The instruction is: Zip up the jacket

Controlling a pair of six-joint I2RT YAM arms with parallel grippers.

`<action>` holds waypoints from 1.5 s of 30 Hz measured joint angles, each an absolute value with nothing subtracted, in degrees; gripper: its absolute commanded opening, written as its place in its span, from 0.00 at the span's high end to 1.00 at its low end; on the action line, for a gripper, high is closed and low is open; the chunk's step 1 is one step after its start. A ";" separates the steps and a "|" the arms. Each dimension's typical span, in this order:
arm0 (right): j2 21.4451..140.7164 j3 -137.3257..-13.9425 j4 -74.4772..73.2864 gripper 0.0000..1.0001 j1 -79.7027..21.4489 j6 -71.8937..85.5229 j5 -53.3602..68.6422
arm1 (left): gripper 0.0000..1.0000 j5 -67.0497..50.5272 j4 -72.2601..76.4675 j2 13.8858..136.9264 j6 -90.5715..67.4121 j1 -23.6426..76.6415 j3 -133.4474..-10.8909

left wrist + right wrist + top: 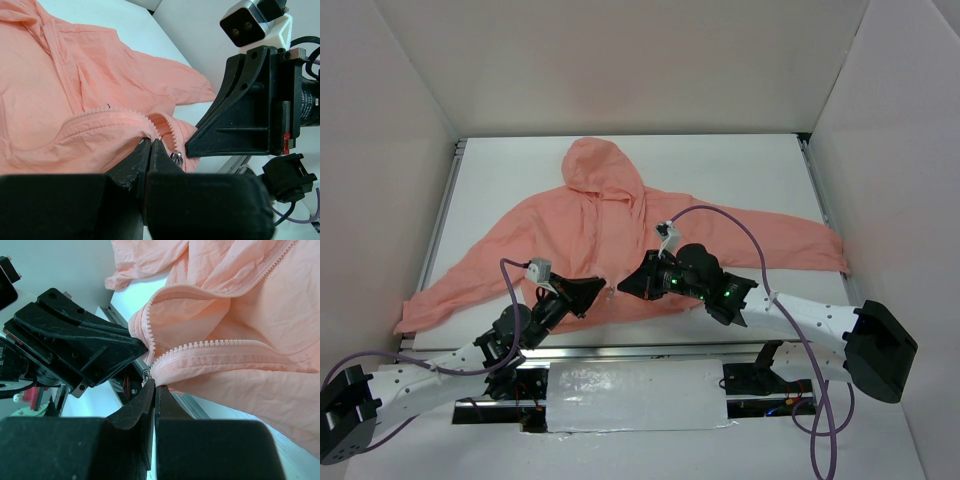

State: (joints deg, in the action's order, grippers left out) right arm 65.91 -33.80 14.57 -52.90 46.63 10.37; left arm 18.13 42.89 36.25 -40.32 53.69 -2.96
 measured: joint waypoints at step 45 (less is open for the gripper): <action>63.86 -27.62 26.00 1.00 -52.14 44.51 12.91 | 1.00 17.21 42.57 33.74 -40.71 53.69 -2.87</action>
State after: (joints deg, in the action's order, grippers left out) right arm 63.86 -27.62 26.00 -52.14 44.51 12.91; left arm 17.21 42.57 33.74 -40.71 53.69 -2.87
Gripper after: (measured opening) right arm 0.013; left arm 0.093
